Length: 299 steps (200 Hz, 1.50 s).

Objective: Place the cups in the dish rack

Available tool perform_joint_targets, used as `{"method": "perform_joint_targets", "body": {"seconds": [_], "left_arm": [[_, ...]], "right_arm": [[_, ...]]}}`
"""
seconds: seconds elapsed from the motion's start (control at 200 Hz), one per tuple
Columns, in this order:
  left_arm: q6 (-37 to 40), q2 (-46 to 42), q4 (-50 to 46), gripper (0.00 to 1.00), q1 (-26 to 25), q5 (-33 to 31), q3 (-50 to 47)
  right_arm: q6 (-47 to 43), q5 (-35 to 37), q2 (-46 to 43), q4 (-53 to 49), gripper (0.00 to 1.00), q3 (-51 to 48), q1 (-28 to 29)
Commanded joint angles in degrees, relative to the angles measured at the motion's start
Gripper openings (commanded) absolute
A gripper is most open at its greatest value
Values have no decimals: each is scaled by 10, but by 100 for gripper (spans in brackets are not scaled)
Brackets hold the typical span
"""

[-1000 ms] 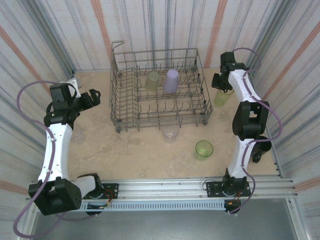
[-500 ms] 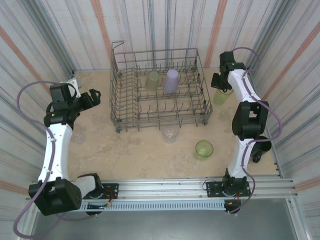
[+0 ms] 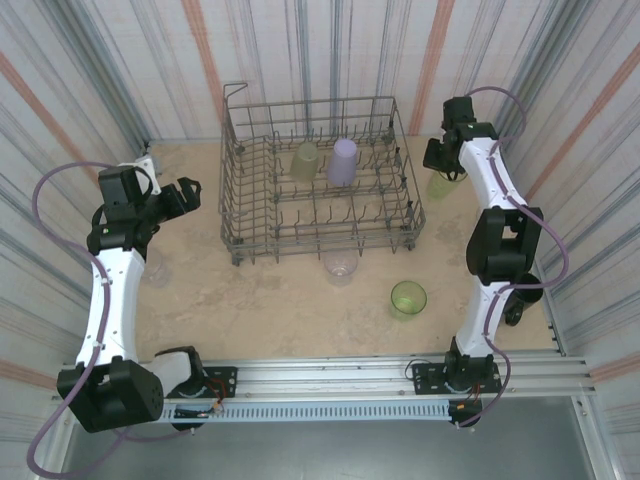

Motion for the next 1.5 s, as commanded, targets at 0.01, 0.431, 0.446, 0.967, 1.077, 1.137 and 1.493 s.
{"method": "perform_joint_targets", "body": {"seconds": [0.01,0.431,0.446,0.967,1.077,1.137,1.493], "left_arm": [[-6,-16,10,98,5,3,-7],[-6,-18,11,99,5,4,-7],[-6,-18,11,99,5,4,-7],[-8,-25,19,99,5,5,-8],[-20,-27,45,99,2,27,-13],[-24,-25,51,99,-8,20,-12],[-35,22,-3,99,-97,-3,105]], "right_arm": [[16,-7,-55,27,0,-17,-2],[43,-15,-131,112,0,-82,-12],[45,-16,-135,115,0,-84,-11],[101,-103,-252,244,0,-198,-6],[105,-129,-260,260,0,-211,-3],[106,-140,-260,257,0,-209,1],[111,-208,-281,276,0,-228,5]]}}
